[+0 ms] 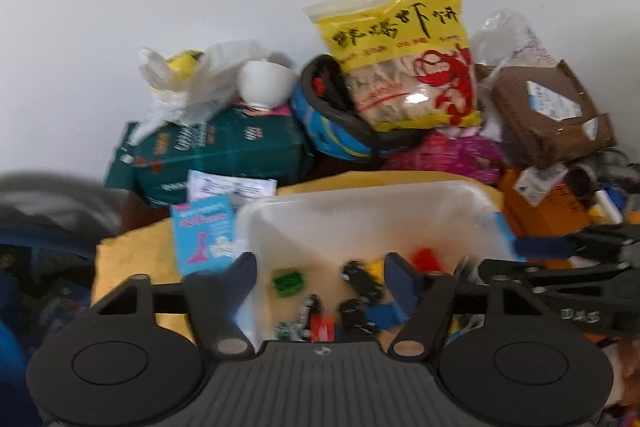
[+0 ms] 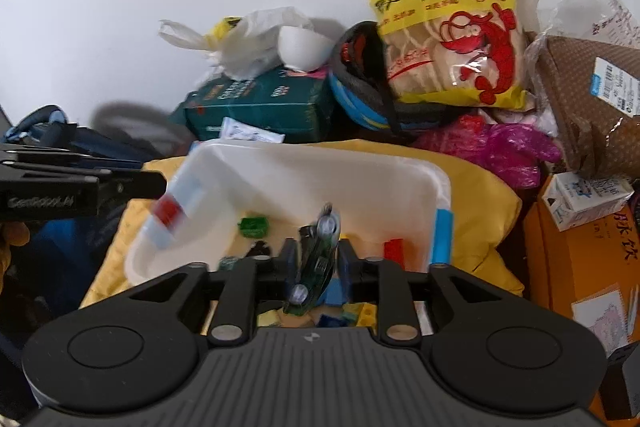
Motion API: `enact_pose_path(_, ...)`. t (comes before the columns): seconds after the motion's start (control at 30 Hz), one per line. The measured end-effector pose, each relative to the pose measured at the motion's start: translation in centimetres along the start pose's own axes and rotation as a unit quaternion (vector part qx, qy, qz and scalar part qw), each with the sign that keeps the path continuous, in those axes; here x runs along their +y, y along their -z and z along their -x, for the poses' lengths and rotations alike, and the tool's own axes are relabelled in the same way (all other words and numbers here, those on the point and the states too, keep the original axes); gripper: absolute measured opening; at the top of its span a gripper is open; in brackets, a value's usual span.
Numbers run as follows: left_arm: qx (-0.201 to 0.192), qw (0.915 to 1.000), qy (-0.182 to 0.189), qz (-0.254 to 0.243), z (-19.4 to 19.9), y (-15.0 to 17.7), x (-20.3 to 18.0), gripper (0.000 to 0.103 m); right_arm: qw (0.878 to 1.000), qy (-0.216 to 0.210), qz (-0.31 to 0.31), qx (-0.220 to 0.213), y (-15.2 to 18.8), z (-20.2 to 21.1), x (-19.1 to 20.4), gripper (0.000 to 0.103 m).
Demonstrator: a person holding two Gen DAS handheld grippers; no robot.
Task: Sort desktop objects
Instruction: 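Carry the green car and red block over the bin and release both, then grasp the small yellow block with the right tool while the left grasps the yellow square block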
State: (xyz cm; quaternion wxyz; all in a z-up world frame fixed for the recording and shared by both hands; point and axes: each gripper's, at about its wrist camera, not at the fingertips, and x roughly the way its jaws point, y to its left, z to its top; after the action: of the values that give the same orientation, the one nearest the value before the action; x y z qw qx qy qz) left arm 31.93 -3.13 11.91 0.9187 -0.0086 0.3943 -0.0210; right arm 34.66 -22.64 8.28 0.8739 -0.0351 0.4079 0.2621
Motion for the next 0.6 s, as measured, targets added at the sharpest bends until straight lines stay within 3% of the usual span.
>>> enact_pose_path(0.03,0.000,1.0000,0.002,-0.004,0.0,0.4,0.0,0.074,1.000,0.008,0.000,-0.003,0.1,-0.1,0.0,0.054)
enact_pose_path(0.23,-0.033,0.9989,0.033,0.006,1.7,5.1,1.1,0.074,1.000,-0.008,0.008,-0.028,2.0,1.4,0.3,0.055)
enact_pose_path(0.4,-0.057,0.9974,0.044,-0.002,3.4,12.8,1.9,0.074,0.997,-0.041,0.034,-0.053,6.2,3.4,1.7,0.055)
enact_pose_path(0.53,-0.032,0.9981,0.047,-0.025,2.5,18.2,1.7,0.074,0.995,-0.055,0.071,-0.037,11.8,2.8,3.3,0.055)
enact_pose_path(0.6,-0.014,0.9982,0.047,-0.034,1.6,20.0,1.4,0.073,0.995,-0.053,0.084,-0.009,14.2,1.5,3.9,0.054)
